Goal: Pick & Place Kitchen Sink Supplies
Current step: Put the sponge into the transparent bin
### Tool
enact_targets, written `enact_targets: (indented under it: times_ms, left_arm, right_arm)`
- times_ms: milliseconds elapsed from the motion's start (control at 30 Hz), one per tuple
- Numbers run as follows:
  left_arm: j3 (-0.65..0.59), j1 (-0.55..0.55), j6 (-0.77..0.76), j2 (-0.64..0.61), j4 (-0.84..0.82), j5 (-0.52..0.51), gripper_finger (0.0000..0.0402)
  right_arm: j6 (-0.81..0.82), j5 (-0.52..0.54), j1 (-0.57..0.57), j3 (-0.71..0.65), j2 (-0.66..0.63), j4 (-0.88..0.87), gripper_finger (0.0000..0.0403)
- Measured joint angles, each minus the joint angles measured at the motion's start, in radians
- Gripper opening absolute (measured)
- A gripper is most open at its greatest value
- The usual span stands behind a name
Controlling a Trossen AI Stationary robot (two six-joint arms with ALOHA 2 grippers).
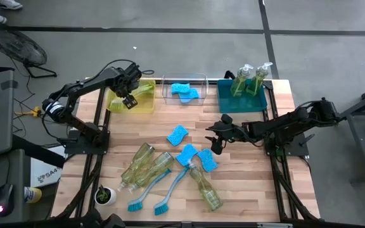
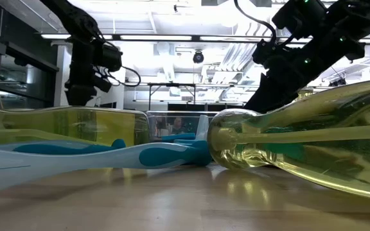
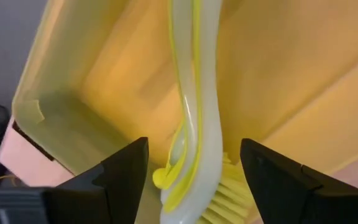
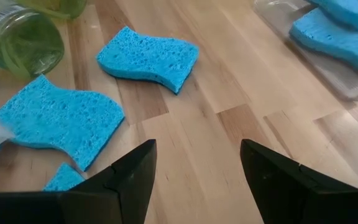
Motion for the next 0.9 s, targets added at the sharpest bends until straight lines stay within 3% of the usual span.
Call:
enact_targets:
  times_ms: [267,533,900]
  left_arm:
    - [0.015,0.000,-0.049,-0.035,0.000,0.068,0.0250]
    - [0.015,-0.028,-0.108,-0.149,0.017,0.131,0.0250]
    - [0.015,-0.312,-0.182,-0.301,0.132,0.180,0.0250]
  right_arm:
    - [-0.002,-0.114,0.000,0.000,0.000,-0.045,0.0227]
    - [-0.017,-0.239,0.000,0.000,0.000,-0.158,0.0227]
    - [-0.184,-0.329,0.071,0.000,0.000,-0.113,0.0227]
